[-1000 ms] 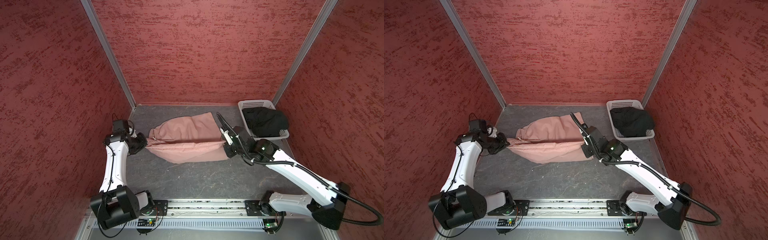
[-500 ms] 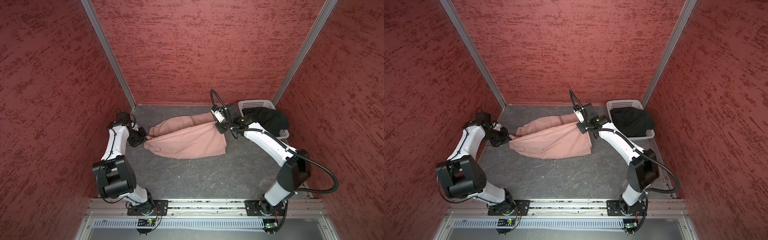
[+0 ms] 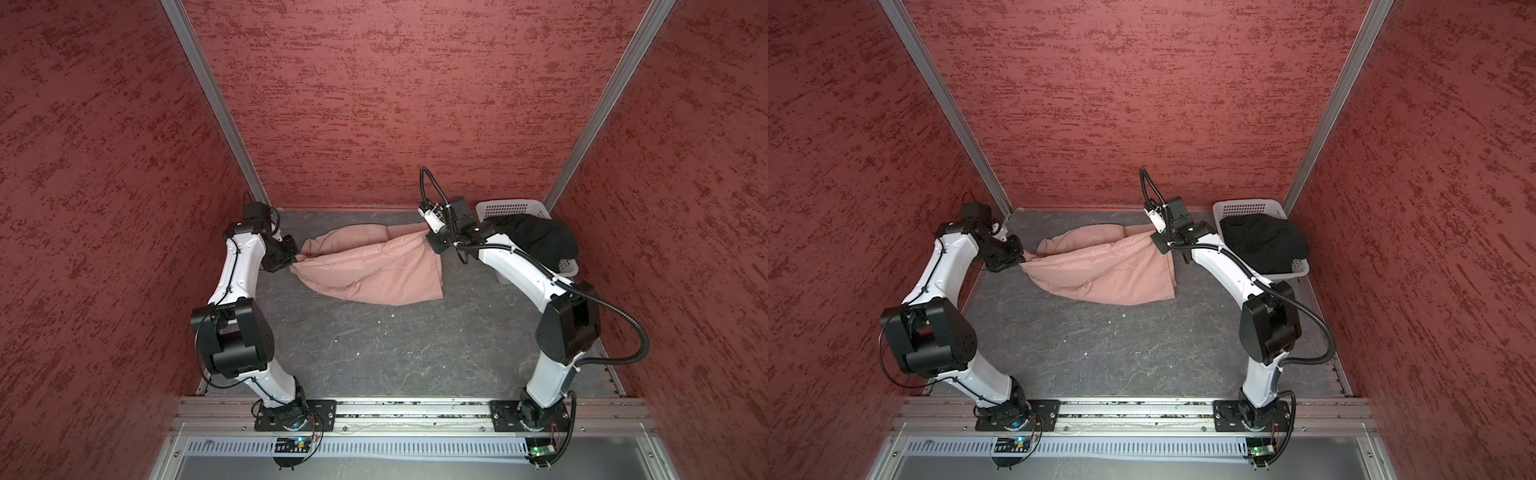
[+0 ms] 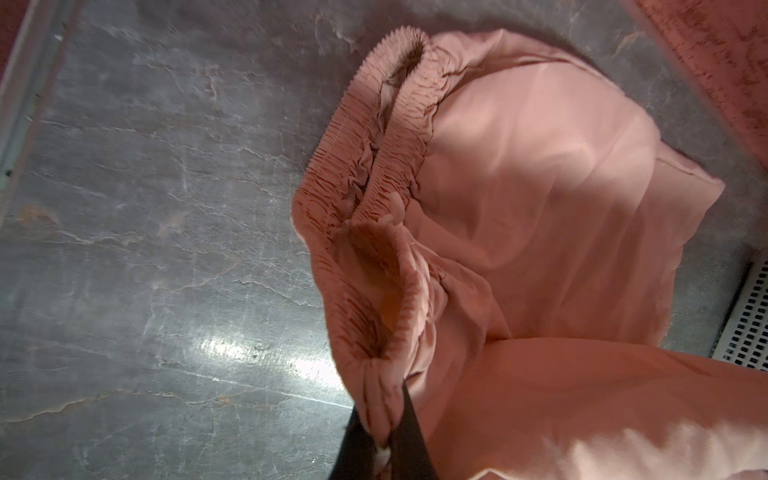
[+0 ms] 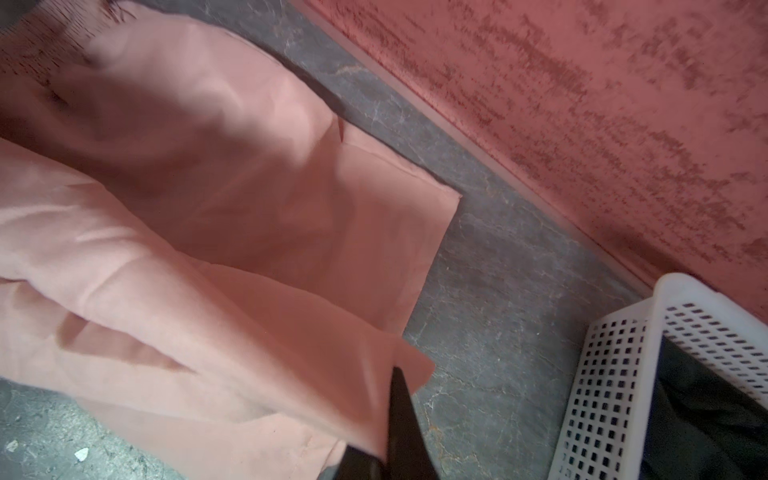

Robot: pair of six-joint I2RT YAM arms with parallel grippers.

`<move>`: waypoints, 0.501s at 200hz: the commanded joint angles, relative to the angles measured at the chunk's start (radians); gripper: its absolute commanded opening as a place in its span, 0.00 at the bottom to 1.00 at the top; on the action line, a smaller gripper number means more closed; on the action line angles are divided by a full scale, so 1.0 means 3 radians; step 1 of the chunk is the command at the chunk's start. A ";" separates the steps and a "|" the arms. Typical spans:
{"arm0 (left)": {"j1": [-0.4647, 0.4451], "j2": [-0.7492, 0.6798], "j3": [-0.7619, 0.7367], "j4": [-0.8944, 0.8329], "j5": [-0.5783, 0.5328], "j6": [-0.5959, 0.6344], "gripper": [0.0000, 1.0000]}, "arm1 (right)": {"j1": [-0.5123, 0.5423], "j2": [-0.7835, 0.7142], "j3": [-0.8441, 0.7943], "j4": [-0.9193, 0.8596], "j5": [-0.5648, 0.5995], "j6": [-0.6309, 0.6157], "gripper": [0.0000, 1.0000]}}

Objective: Fold and stack the shorts

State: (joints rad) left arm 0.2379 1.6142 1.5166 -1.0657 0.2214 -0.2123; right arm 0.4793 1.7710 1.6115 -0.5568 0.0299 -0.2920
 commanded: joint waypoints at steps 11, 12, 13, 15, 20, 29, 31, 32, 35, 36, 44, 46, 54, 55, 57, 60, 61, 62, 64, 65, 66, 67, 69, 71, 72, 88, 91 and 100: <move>0.0013 -0.0625 -0.0235 0.0049 -0.0130 -0.0073 0.00 | -0.0008 -0.0750 -0.0290 0.0113 -0.0244 0.0092 0.00; 0.0014 -0.0646 -0.0254 0.0057 -0.0127 -0.0074 0.00 | -0.0010 -0.0767 -0.0302 0.0105 -0.0246 0.0101 0.00; 0.0014 -0.0666 -0.0269 0.0066 -0.0128 -0.0077 0.00 | -0.0011 -0.0776 -0.0311 0.0096 -0.0242 0.0108 0.00; 0.0011 -0.0708 -0.0305 0.0083 -0.0129 -0.0085 0.00 | -0.0006 -0.0821 -0.0324 0.0074 -0.0239 0.0129 0.00; 0.0010 -0.0810 -0.0394 0.0113 -0.0138 -0.0101 0.00 | 0.0001 -0.0916 -0.0358 0.0013 -0.0229 0.0189 0.00; 0.0020 -0.0968 -0.0526 0.0139 -0.0137 -0.0144 0.00 | 0.0033 -0.1039 -0.0414 -0.0114 -0.0209 0.0278 0.00; 0.0020 -0.1002 -0.0552 0.0138 -0.0135 -0.0152 0.00 | 0.0040 -0.1095 -0.0430 -0.0137 -0.0204 0.0295 0.00; 0.0020 -0.1018 -0.0564 0.0137 -0.0133 -0.0157 0.00 | 0.0047 -0.1129 -0.0439 -0.0148 -0.0200 0.0302 0.00; 0.0024 -0.1062 -0.0599 0.0139 -0.0125 -0.0168 0.00 | 0.0070 -0.1188 -0.0468 -0.0179 -0.0175 0.0326 0.00; 0.0025 -0.1077 -0.0611 0.0140 -0.0122 -0.0170 0.00 | 0.0077 -0.1209 -0.0481 -0.0189 -0.0168 0.0333 0.00; 0.0032 -0.1193 -0.0696 0.0127 -0.0078 -0.0192 0.00 | 0.0143 -0.1330 -0.0575 -0.0261 -0.0118 0.0380 0.00; 0.0035 -0.1224 -0.0721 0.0121 -0.0072 -0.0199 0.00 | 0.0159 -0.1365 -0.0600 -0.0282 -0.0109 0.0394 0.00; 0.0029 -0.1341 -0.0798 0.0093 -0.0044 -0.0219 0.00 | 0.0241 -0.1469 -0.0693 -0.0358 -0.0069 0.0438 0.00; 0.0030 -0.1357 -0.0810 0.0089 -0.0038 -0.0223 0.00 | 0.0247 -0.1480 -0.0703 -0.0368 -0.0059 0.0445 0.00; 0.0029 -0.1387 -0.0834 0.0080 -0.0024 -0.0235 0.00 | 0.0276 -0.1501 -0.0720 -0.0393 -0.0045 0.0459 0.00; 0.0029 -0.1435 -0.0870 0.0067 -0.0015 -0.0245 0.00 | 0.0304 -0.1528 -0.0743 -0.0424 -0.0027 0.0477 0.00; 0.0030 -0.1452 -0.0881 0.0064 -0.0009 -0.0249 0.00 | 0.0314 -0.1540 -0.0751 -0.0437 -0.0020 0.0482 0.00; 0.0030 -0.1468 -0.0892 0.0064 0.0000 -0.0251 0.00 | 0.0327 -0.1548 -0.0758 -0.0449 -0.0011 0.0490 0.00; 0.0028 -0.1496 -0.0913 0.0060 0.0014 -0.0257 0.00 | 0.0354 -0.1569 -0.0767 -0.0474 0.0011 0.0505 0.00; 0.0027 -0.1518 -0.0929 0.0057 0.0021 -0.0260 0.00 | 0.0365 -0.1576 -0.0776 -0.0488 0.0017 0.0514 0.00; 0.0026 -0.1540 -0.0942 0.0053 0.0023 -0.0265 0.00 | 0.0373 -0.1579 -0.0781 -0.0500 0.0027 0.0521 0.00; 0.0026 -0.1558 -0.0953 0.0049 0.0028 -0.0267 0.00 | 0.0382 -0.1591 -0.0788 -0.0511 0.0038 0.0530 0.00; 0.0025 -0.1595 -0.0977 0.0043 0.0039 -0.0272 0.00 | 0.0404 -0.1614 -0.0801 -0.0532 0.0059 0.0547 0.00; 0.0029 -0.1631 -0.0996 0.0030 0.0048 -0.0281 0.00 | 0.0429 -0.1633 -0.0811 -0.0556 0.0082 0.0565 0.00; 0.0027 -0.1650 -0.1008 0.0024 0.0049 -0.0285 0.00 | 0.0436 -0.1641 -0.0816 -0.0567 0.0091 0.0572 0.00; 0.0025 -0.1934 -0.1156 -0.0088 0.0064 -0.0307 0.00 | 0.0603 -0.1808 -0.0902 -0.0678 0.0218 0.0694 0.00; 0.0034 -0.1984 -0.1182 -0.0108 0.0058 -0.0302 0.00 | 0.0631 -0.1842 -0.0925 -0.0680 0.0241 0.0712 0.00; 0.0039 -0.2119 -0.1266 -0.0154 0.0041 -0.0290 0.00 | 0.0705 -0.1947 -0.0996 -0.0676 0.0286 0.0757 0.00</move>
State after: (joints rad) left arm 0.2420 1.0805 1.1767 -1.0679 0.2249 -0.2844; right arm 0.6407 1.2423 1.3552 -0.6853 0.0391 -0.1299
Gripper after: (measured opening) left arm 0.064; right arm 0.049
